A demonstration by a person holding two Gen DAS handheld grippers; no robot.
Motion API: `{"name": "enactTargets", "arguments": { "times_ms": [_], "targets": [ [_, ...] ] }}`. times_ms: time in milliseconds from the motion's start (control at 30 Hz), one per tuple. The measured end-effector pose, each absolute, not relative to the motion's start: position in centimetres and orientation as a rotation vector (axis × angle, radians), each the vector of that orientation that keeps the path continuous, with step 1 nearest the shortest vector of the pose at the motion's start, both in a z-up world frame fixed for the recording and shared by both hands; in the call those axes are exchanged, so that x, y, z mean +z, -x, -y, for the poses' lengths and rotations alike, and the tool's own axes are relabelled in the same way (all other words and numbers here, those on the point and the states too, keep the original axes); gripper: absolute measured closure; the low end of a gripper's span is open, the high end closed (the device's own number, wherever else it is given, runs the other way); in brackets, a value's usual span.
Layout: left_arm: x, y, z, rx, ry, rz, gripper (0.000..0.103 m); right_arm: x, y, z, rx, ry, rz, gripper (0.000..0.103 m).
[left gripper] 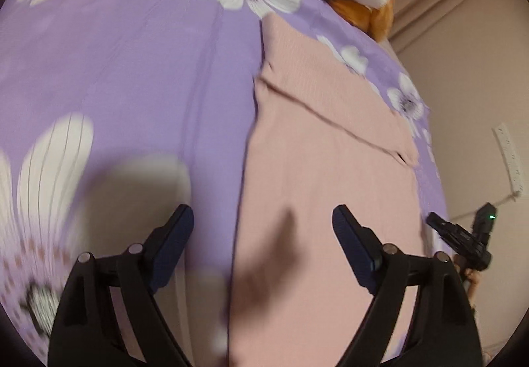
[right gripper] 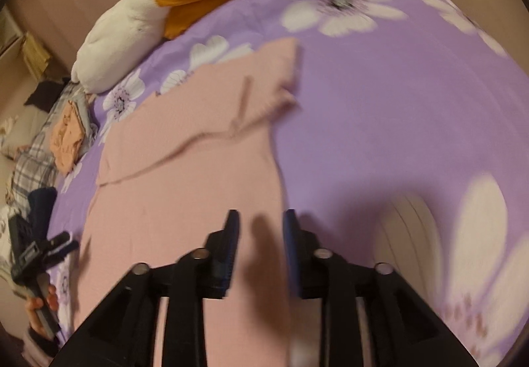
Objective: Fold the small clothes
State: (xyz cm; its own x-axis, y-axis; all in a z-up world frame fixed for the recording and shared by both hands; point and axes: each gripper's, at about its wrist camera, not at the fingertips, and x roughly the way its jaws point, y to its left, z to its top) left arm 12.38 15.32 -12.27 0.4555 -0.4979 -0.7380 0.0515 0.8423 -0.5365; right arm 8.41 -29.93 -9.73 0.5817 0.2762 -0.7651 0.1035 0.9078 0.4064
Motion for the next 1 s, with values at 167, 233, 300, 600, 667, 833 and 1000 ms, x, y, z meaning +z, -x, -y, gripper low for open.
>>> {"name": "enactTargets", "arguments": {
  "times_ms": [167,233,300,600,667,833,1000],
  "targets": [
    [-12.8,-8.4,-14.8,-0.410,0.517,-1.059,0.017,-11.0,-4.1,31.5,0.135,-0.568,-0.981,0.073],
    [-13.1,-7.5,-14.6,-0.427,0.544,-1.059,0.017,-11.4,-3.0,31.5,0.150,-0.603,-0.987,0.073],
    [-13.3,-6.9,-14.5,-0.438,0.565,-1.065,0.017,-11.8,-1.9,31.0,0.179,-0.626,-1.002,0.073],
    [-13.6,-3.3,-14.1,-0.519,0.619,-1.075,0.017,-12.9,1.5,29.6,0.275,-0.674,-1.054,0.073],
    [-13.7,-2.7,-14.0,-0.534,0.624,-1.080,0.017,-13.3,2.2,29.5,0.295,-0.698,-1.060,0.073],
    [-13.7,-1.8,-13.7,-0.563,0.634,-1.090,0.018,-13.9,3.7,29.4,0.351,-0.766,-1.067,0.073],
    [-13.9,-1.7,-13.5,-0.568,0.621,-1.098,0.020,-14.1,3.9,29.0,0.369,-0.788,-1.067,0.073]
  ]
}}
